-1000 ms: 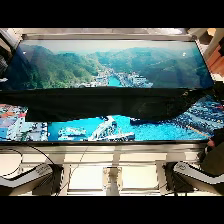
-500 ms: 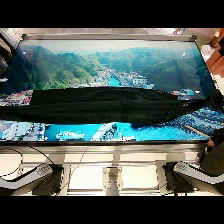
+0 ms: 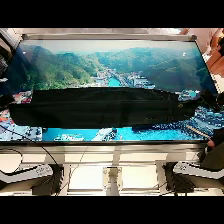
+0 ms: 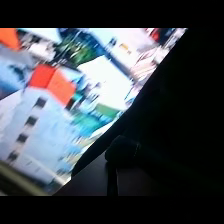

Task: Fold the clothes and pants, and hang the long-sleeved shirts on hangers.

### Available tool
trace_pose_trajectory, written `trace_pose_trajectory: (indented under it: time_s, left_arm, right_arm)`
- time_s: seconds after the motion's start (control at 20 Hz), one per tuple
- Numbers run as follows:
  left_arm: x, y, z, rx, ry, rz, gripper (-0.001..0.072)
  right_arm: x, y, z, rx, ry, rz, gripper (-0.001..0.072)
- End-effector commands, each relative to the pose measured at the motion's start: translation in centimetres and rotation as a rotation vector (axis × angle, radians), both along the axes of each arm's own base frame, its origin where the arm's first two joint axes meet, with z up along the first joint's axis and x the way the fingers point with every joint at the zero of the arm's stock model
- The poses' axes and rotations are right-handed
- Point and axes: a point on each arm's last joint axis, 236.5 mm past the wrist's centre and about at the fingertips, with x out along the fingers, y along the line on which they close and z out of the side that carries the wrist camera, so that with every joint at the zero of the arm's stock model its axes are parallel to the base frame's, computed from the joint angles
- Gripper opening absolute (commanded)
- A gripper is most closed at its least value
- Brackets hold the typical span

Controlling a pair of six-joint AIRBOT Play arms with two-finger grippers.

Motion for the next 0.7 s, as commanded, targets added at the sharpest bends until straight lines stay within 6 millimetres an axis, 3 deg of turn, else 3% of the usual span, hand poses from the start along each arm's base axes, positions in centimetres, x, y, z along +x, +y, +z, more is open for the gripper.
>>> trace_pose_trajectory:
  time_s: [0.0, 0.15, 0.4, 0.5, 0.65]
  left_arm:
    - [4.7, -0.5, 0.5, 0.010, -0.169, 0.077, 0.0025]
    - [6.3, -0.1, 1.2, 0.011, -0.256, 0.133, 0.0026]
    - [7.4, -1.0, -2.0, -0.035, -0.221, 0.144, 0.0036]
    - [8.4, -2.0, -3.0, -0.049, -0.223, 0.125, 0.0093]
    - [10.0, -3.1, -3.7, -0.050, -0.244, 0.091, 0.0094]
  right_arm:
    - [4.9, -1.2, 0.0, -0.081, -0.125, -0.105, 0.0018]
    - [6.4, -1.7, -0.6, -0.085, -0.153, -0.151, 0.0018]
    - [8.9, -0.4, -3.4, -0.039, -0.159, -0.180, 0.0018]
    - [10.1, -0.2, -3.7, -0.048, -0.183, -0.198, 0.0018]
    - [11.4, -0.7, -3.4, -0.069, -0.226, -0.236, 0.0019]
